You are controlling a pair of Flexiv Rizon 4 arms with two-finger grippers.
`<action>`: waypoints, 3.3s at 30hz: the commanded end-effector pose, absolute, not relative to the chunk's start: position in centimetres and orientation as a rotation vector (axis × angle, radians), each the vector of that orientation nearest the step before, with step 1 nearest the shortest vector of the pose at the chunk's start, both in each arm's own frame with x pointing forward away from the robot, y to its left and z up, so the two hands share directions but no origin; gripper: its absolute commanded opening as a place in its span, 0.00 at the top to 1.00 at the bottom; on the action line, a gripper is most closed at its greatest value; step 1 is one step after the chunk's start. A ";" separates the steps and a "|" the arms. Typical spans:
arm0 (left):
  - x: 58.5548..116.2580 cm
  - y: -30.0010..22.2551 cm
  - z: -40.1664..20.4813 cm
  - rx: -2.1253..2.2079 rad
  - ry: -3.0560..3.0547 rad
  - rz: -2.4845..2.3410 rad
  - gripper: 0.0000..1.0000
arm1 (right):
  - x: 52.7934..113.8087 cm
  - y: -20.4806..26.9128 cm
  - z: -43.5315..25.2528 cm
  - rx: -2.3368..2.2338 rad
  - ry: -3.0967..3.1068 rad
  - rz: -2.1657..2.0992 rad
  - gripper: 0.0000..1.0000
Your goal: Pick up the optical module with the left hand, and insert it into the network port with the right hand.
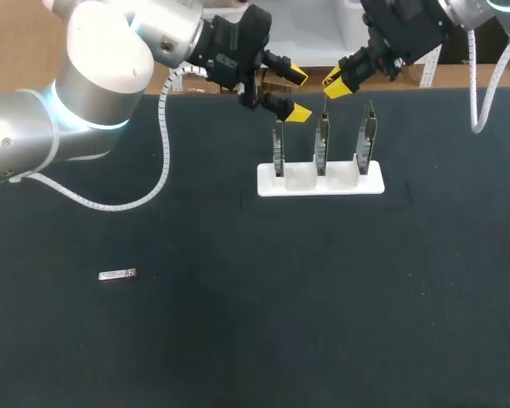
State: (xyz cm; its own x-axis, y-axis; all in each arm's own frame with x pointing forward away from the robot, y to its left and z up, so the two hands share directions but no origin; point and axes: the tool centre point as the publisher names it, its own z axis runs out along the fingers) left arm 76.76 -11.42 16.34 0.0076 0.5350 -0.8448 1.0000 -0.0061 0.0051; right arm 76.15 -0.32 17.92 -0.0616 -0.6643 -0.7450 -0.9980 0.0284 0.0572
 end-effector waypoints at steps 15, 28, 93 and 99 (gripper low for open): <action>76.7 -11.4 16.3 1.616 1.601 -0.884 0.00 | 76.6 0.5 16.9 -1.703 1.789 0.854 1.00; 76.7 -11.4 16.3 1.616 1.601 -0.884 0.00 | 76.2 0.4 17.1 -1.700 1.807 0.825 1.00; 76.7 -11.4 16.3 1.616 1.601 -0.884 0.00 | 76.6 -0.1 16.9 -1.704 1.821 0.785 1.00; 76.7 -11.4 16.3 1.616 1.601 -0.884 0.00 | 76.5 0.0 16.8 -1.712 1.821 0.785 1.00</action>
